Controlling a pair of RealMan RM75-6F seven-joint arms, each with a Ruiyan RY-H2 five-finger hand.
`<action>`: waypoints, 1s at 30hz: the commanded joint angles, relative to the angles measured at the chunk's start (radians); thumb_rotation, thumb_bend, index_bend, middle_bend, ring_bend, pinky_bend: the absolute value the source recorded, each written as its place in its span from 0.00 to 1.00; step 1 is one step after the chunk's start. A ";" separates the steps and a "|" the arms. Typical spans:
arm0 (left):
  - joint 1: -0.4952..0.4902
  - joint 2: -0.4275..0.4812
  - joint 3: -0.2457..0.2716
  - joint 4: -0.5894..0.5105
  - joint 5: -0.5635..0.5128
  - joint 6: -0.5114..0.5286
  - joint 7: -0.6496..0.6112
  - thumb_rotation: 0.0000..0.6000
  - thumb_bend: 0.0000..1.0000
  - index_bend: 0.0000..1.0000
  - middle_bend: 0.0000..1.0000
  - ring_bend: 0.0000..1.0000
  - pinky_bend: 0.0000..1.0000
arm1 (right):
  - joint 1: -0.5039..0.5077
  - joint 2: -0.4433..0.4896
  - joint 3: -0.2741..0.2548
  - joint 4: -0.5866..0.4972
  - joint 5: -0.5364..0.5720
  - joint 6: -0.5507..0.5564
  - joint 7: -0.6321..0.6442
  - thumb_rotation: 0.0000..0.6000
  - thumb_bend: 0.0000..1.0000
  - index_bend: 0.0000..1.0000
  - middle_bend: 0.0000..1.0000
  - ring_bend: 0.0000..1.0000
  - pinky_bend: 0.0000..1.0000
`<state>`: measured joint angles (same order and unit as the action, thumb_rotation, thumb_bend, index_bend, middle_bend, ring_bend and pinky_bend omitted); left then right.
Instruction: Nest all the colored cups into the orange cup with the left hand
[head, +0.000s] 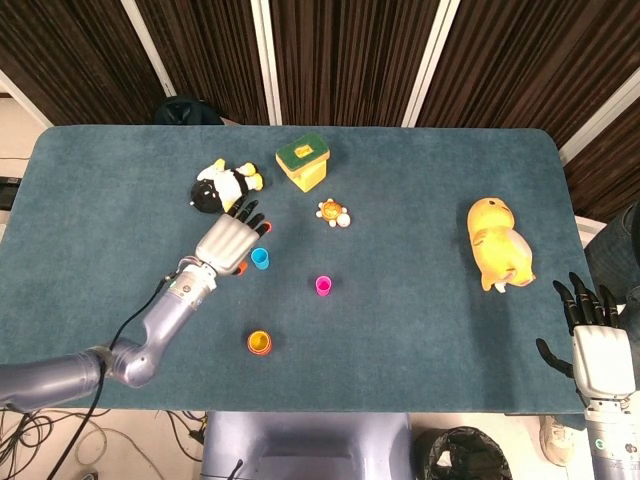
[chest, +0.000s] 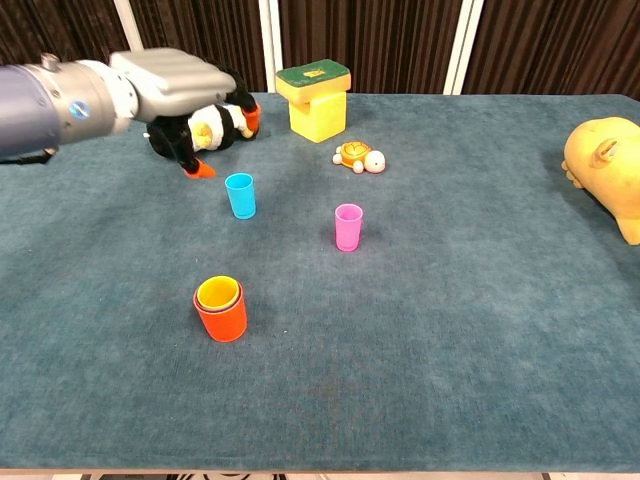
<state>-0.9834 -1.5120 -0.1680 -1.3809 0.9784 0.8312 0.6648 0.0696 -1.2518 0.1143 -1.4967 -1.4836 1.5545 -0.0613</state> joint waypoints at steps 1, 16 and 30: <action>-0.009 -0.019 0.012 0.019 -0.003 -0.005 0.013 1.00 0.19 0.30 0.20 0.00 0.01 | 0.000 0.000 0.001 0.000 0.001 0.000 0.001 1.00 0.31 0.12 0.04 0.15 0.00; -0.022 -0.089 0.047 0.107 -0.036 -0.004 0.052 1.00 0.19 0.32 0.20 0.01 0.01 | -0.002 0.000 0.003 -0.001 0.005 0.001 0.006 1.00 0.31 0.12 0.04 0.15 0.00; -0.022 -0.148 0.052 0.182 -0.017 -0.010 0.010 1.00 0.21 0.37 0.22 0.01 0.01 | -0.002 0.000 0.004 -0.002 0.009 0.000 0.006 1.00 0.31 0.12 0.04 0.15 0.00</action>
<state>-1.0048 -1.6584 -0.1154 -1.2006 0.9595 0.8202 0.6763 0.0673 -1.2521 0.1183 -1.4984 -1.4739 1.5539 -0.0551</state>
